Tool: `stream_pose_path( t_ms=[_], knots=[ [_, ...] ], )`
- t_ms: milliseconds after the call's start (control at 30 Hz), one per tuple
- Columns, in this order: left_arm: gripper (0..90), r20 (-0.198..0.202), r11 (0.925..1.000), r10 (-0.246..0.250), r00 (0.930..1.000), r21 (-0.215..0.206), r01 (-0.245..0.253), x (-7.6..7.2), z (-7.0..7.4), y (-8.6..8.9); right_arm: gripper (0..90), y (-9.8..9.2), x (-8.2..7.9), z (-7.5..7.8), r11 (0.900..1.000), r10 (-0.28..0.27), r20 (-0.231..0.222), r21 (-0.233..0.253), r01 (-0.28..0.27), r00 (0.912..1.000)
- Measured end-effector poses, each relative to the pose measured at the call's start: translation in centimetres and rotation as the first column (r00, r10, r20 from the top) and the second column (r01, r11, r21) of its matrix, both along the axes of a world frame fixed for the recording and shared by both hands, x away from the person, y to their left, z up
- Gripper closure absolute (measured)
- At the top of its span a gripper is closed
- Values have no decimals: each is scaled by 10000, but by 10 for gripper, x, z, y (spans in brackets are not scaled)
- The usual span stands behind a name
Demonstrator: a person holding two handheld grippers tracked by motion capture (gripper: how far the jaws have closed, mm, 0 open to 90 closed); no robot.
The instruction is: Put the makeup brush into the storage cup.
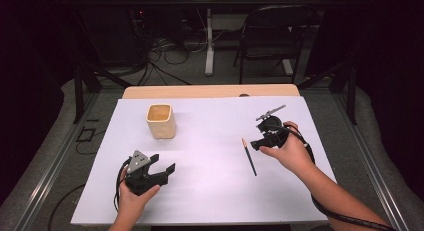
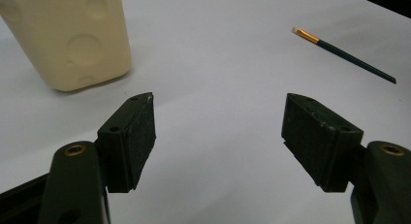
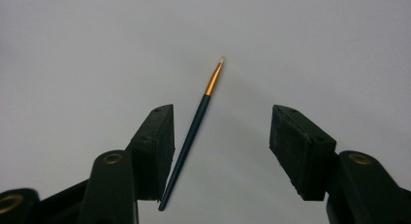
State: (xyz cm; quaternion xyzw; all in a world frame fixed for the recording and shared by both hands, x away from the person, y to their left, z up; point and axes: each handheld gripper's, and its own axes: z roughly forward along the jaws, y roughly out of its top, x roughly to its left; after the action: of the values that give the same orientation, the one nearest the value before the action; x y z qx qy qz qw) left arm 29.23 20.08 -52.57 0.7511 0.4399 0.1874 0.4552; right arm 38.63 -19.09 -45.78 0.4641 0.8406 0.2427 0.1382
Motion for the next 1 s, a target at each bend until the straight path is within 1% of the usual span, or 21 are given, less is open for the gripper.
stream_pose_path(
  t_ms=[67, 100, 167, 200, 233, 267, 400, 433, 467, 500, 567, 633, 667, 700, 767, 800, 833, 900, 933, 967, 1000],
  knots=[
    [276, -108, 9994, 79, 9999, 339, -76, 1, -1, 0, 421, 1, 3, 0, 10000, 11, -91, -32, -11, 10000],
    [274, -108, 9994, 79, 9999, 339, -76, 1, -1, 0, 421, 2, 4, 1, 10000, 24, -158, -18, -24, 9999],
    [274, -68, 9982, 160, 9998, 574, -156, 2, -4, 0, 422, 4, 6, 1, 9999, -7, -153, -112, 5, 9999],
    [274, -172, 9977, 96, 9998, 673, -84, 3, -5, 0, 423, 5, 7, 2, 9999, -17, -216, -143, 14, 9998],
    [269, -172, 9977, 96, 9998, 673, -84, 3, -5, 0, 423, 5, 7, 2, 9999, -17, -216, -143, 14, 9998],
    [255, -149, 9961, 106, 9998, 876, -93, 4, -6, 0, 427, 7, 9, 2, 9998, 20, -288, -182, -25, 9996],
    [243, -331, 9950, 374, 9988, 943, -341, 5, -7, 0, 442, 10, 11, 4, 9993, 33, -411, -373, -48, 9991],
    [244, -331, 9950, 374, 9988, 943, -341, 5, -7, 0, 442, 10, 11, 4, 9993, 33, -411, -373, -48, 9991],
    [244, -222, 9946, 397, 9990, 973, -374, 5, -6, 1, 445, 12, 12, 4, 9993, 35, -522, -375, -54, 9986],
    [244, -181, 9944, 440, 9989, 970, -421, 4, -6, 1, 447, 12, 13, 4, 9995, 26, -464, -316, -40, 9989],
    [244, -196, 9933, 541, 9983, 1033, -518, 4, -6, 1, 461, 13, 14, 5, 9993, -2, -530, -373, -18, 9986],
    [237, -222, 9930, 547, 9983, 1056, -520, 4, -6, 1, 465, 13, 15, 5, 9994, -32, -568, -357, 12, 9984],
    [234, -171, 9916, 538, 9984, 1191, -514, 4, -5, 1, 464, 13, 15, 5, 9992, -64, -604, -395, 40, 9982],
    [232, -171, 9916, 538, 9984, 1191, -514, 4, -5, 1, 464, 13, 15, 5, 9992, -64, -604, -395, 40, 9982],
    [232, -104, 9921, 463, 9989, 1174, -448, 4, -5, 0, 475, 14, 17, 6, 9989, -109, -674, -468, 77, 9977],
    [232, -2, 9907, 398, 9992, 1300, -395, 4, -5, 0, 476, 14, 18, 6, 9990, -110, -670, -436, 81, 9977],
    [232, 7, 9907, 368, 9993, 1314, -366, 3, -5, -1, 479, 14, 18, 6, 9989, -177, -653, -445, 148, 9977],
    [231, -32, 9913, 334, 9994, 1275, -327, 3, -5, -1, 484, 14, 19, 6, 9987, -197, -707, -484, 163, 9973],
    [226, -51, 9922, 326, 9995, 1207, -318, 3, -4, -2, 494, 14, 20, 6, 9984, -320, -871, -497, 278, 9957],
    [228, -51, 9922, 326, 9995, 1207, -318, 3, -4, -2, 494, 14, 20, 6, 9984, -320, -871, -497, 278, 9957],
    [234, 25, 9934, 262, 9997, 1117, -263, 2, -3, -3, 510, 13, 22, 5, 9977, -335, -1015, -625, 273, 9943]
  ],
)
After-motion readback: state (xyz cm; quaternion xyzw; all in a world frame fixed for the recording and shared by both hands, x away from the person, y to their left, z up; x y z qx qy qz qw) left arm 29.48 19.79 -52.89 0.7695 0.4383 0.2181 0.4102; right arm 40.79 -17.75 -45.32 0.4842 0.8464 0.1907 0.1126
